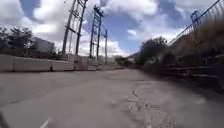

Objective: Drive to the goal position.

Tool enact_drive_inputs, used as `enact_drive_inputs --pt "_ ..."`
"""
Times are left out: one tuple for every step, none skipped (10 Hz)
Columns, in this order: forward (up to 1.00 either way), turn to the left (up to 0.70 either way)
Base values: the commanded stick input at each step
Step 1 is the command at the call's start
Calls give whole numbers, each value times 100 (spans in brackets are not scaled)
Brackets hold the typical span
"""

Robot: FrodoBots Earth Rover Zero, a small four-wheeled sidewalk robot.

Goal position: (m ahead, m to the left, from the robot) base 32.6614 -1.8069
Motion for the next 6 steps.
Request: enact_drive_inputs --pt "100 0" --pt "100 0" --pt "100 0" --pt "100 0" --pt "100 0" --pt "100 0"
